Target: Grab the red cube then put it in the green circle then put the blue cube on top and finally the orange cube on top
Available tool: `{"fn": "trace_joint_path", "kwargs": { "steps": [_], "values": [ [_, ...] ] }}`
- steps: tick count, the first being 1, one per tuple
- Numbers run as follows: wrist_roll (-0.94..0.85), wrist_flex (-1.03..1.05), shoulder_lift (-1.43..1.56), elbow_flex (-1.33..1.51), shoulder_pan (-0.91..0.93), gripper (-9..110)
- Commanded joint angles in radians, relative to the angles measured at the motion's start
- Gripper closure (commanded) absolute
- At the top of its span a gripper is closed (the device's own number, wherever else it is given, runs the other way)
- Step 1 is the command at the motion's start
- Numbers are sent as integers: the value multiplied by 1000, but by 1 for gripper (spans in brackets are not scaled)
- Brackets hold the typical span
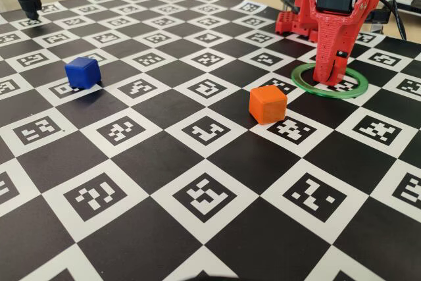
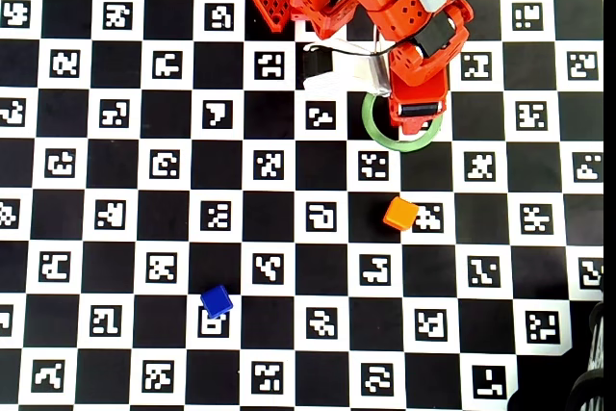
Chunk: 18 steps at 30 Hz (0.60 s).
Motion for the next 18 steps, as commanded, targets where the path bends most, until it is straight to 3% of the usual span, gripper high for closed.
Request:
{"fn": "trace_joint_path", "kwargs": {
  "steps": [1,11,18],
  "values": [
    [15,18,12,-9,3,81],
    [49,58,11,-29,5,66],
    [52,72,17,-38,-5,62]
  ]
}}
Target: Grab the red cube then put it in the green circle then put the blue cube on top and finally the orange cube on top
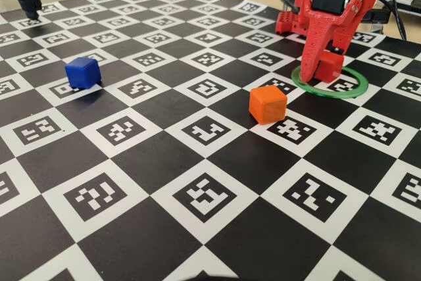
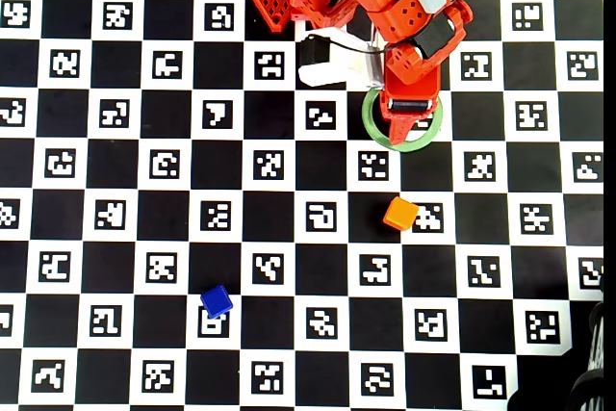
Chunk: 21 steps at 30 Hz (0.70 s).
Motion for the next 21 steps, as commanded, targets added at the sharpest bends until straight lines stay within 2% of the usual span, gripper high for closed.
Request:
{"fn": "trace_joint_path", "kwargs": {
  "steps": [1,9,21],
  "values": [
    [3,12,20,-41,-6,62],
    [-14,31,29,-49,-11,61],
    [-57,196,97,-155,17,60]
  ]
}}
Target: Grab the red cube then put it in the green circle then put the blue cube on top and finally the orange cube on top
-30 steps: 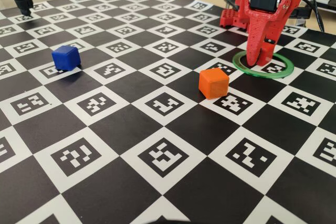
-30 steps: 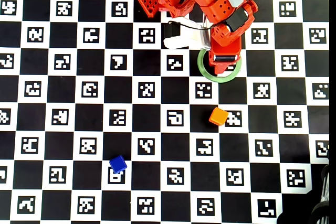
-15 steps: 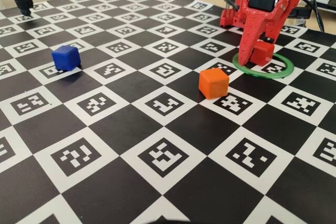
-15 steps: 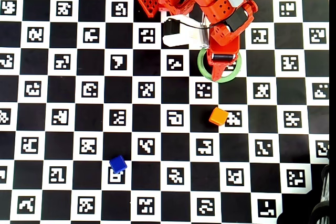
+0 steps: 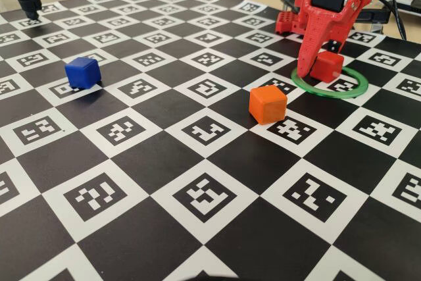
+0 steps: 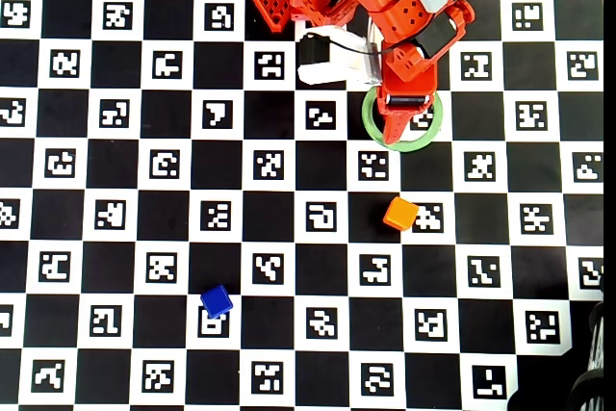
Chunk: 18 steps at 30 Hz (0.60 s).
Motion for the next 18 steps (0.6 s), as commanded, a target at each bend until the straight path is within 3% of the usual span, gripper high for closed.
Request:
{"fn": "trace_joint_path", "kwargs": {
  "steps": [1,18],
  "values": [
    [-11,58,63,-106,20,60],
    [-201,304,123,-345,192,60]
  ]
}}
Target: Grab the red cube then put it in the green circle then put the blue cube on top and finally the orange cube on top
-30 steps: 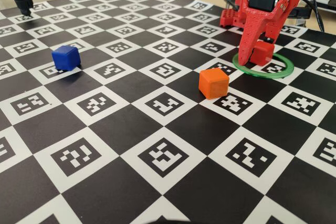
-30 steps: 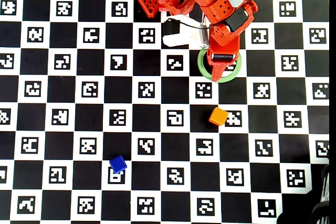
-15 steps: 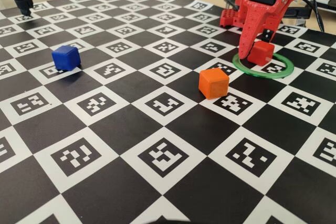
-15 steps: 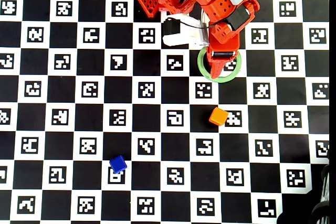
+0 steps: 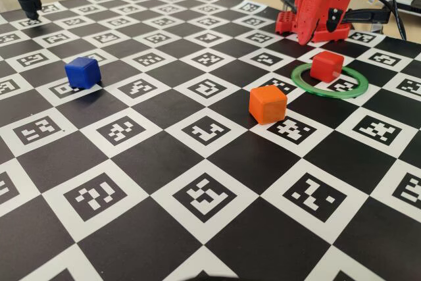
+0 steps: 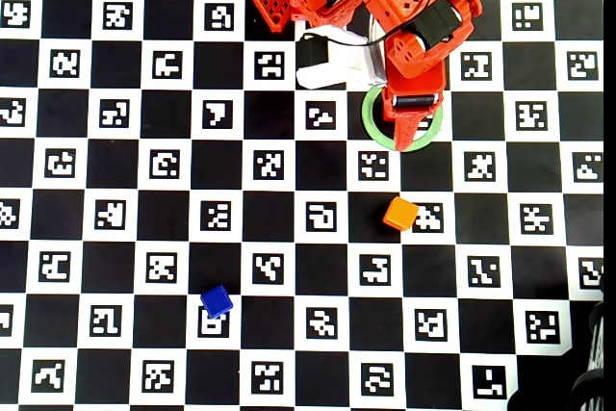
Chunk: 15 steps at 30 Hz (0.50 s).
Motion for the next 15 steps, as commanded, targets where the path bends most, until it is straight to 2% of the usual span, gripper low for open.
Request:
{"fn": "trace_joint_path", "kwargs": {
  "steps": [1,15],
  "values": [
    [-49,60,48,-120,71,60],
    [-385,273,-58,-397,414,60]
  ]
}}
